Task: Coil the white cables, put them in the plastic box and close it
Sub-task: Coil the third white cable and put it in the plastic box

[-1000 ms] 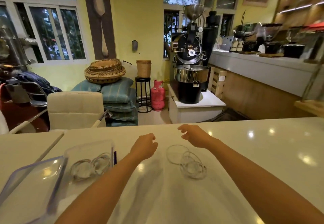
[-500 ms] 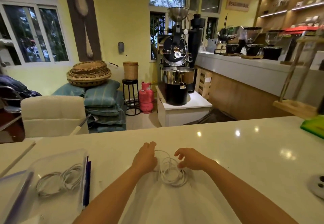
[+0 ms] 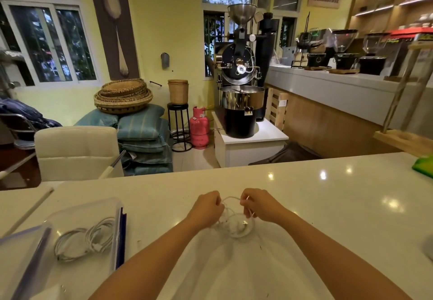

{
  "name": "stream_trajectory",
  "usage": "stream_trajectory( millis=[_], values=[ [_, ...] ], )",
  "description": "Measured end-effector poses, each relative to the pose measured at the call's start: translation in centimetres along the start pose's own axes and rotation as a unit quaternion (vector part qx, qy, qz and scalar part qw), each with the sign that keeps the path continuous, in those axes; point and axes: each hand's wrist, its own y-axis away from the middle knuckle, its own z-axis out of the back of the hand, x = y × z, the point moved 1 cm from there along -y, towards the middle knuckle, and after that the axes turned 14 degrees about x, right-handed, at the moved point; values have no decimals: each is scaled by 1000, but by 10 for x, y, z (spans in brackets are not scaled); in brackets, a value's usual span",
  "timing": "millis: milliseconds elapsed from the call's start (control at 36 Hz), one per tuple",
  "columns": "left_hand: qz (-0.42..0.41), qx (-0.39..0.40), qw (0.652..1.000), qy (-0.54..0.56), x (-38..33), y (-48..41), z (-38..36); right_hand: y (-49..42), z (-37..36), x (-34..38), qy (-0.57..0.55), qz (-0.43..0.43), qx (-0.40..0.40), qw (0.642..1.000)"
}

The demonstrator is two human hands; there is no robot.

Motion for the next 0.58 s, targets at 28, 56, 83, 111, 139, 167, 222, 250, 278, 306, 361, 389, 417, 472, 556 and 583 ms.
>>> stream_trajectory(
  millis=[28, 56, 83, 111, 139, 167, 222, 250, 278, 306, 361, 389, 417, 472, 556, 583],
  values=[
    [-3, -7, 1000, 18, -1, 0, 4, 1, 4, 4, -13, 7, -5, 1000],
    [-8, -17, 999, 37, -3, 1, 10, 2, 8, 7, -26, 15, -13, 999],
    [-15, -24, 998, 60, -6, 2, 16, 3, 12, 11, -42, 24, -24, 999],
    [-25, -28, 996, 86, -8, 4, 23, 4, 17, 15, -61, 31, -38, 997],
    [-36, -29, 993, 113, -11, 6, 30, 5, 22, 18, -79, 40, -53, 995],
    [-48, -29, 989, 137, -14, 9, 38, 6, 28, 21, -93, 49, -67, 992],
    [-68, -28, 981, 181, -18, 15, 53, 9, 38, 27, -99, 71, -91, 988],
    [-79, -28, 975, 204, -20, 17, 60, 10, 43, 30, -96, 82, -103, 987],
    [-89, -28, 969, 228, -21, 20, 66, 11, 48, 33, -94, 93, -115, 985],
    [-99, -29, 962, 254, -22, 22, 73, 12, 52, 35, -92, 101, -129, 982],
    [-118, -33, 948, 295, -22, 27, 85, 13, 60, 39, -90, 112, -155, 977],
    [-125, -37, 944, 303, -22, 29, 90, 13, 64, 41, -87, 118, -167, 975],
    [-130, -41, 942, 306, -21, 30, 95, 13, 67, 43, -82, 124, -177, 973],
    [-134, -49, 944, 298, -19, 34, 103, 12, 71, 45, -68, 137, -191, 970],
    [-133, -69, 959, 241, -15, 39, 113, 13, 77, 49, -68, 141, -210, 965],
    [-132, -73, 964, 221, -12, 40, 116, 14, 80, 50, -71, 141, -225, 961]
  ],
)
